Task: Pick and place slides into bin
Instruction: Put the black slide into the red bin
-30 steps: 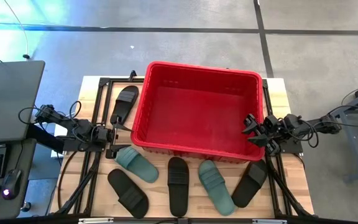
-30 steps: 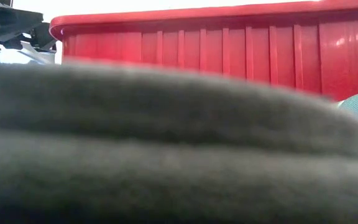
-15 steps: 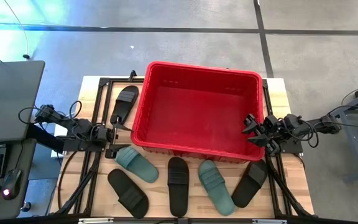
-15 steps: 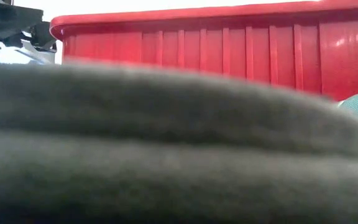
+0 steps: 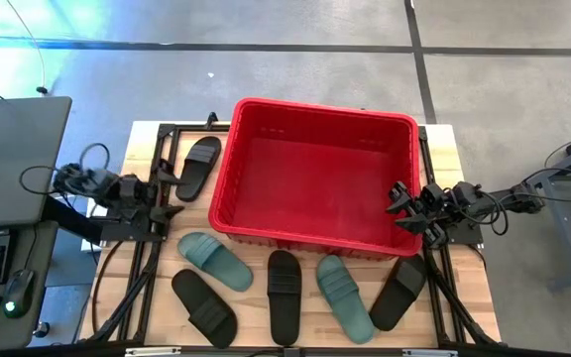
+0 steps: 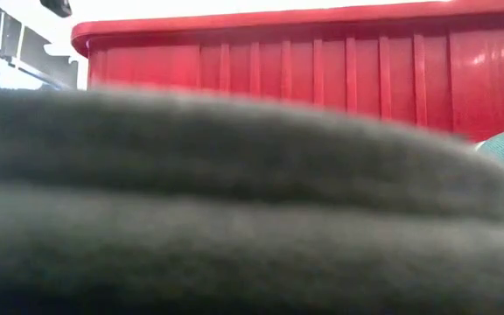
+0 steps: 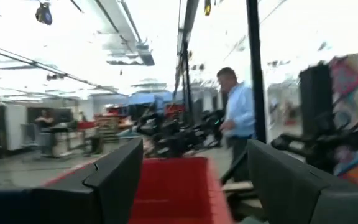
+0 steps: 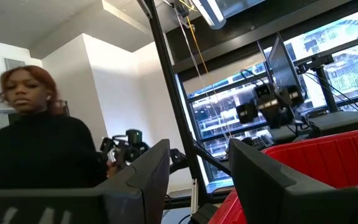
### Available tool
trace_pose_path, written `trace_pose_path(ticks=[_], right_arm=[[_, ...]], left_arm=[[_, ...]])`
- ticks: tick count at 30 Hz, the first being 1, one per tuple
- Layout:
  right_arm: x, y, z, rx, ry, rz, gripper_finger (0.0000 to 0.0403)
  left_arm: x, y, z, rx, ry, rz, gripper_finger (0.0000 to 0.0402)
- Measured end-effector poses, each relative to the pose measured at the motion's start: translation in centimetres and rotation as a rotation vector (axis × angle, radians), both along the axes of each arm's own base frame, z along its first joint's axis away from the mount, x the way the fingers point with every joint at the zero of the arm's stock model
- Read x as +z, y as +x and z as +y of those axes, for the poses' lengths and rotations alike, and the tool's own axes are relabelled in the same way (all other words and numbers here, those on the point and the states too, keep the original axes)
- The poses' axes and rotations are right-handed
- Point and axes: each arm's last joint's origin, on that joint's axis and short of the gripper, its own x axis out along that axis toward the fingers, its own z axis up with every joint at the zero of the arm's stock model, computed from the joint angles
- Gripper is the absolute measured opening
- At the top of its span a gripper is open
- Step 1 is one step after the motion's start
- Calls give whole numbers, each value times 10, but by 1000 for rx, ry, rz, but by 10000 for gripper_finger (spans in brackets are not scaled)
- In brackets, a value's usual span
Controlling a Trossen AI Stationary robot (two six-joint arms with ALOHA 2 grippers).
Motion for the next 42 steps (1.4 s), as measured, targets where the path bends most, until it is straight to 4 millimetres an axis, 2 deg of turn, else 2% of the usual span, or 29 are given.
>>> trace_pose_path(ticks=[5, 11, 14, 17, 22, 31, 38, 42], right_arm=[[0, 0, 0, 0, 0, 0, 158], [0, 0, 0, 0, 0, 0, 154], [0, 0, 0, 0, 0, 0, 154], [0, 0, 0, 0, 0, 0, 157], [1, 0, 0, -11, 4, -14, 156], [8, -4, -2, 3, 113, -76, 159], [13, -6, -8, -83, 342, -106, 162], [19, -10, -11, -151, 406, -173, 157]], left_arm=[[48, 1, 4, 165, 106, 152, 271], [110, 16, 3, 367, 188, 202, 271], [134, 27, 0, 380, 189, 200, 271], [148, 40, -3, 397, 207, 217, 271], [154, 62, -9, 449, 247, 277, 271], [143, 90, -17, 471, 278, 363, 271], [144, 86, -14, 527, 181, 350, 271], [145, 80, -11, 628, 154, 363, 271]])
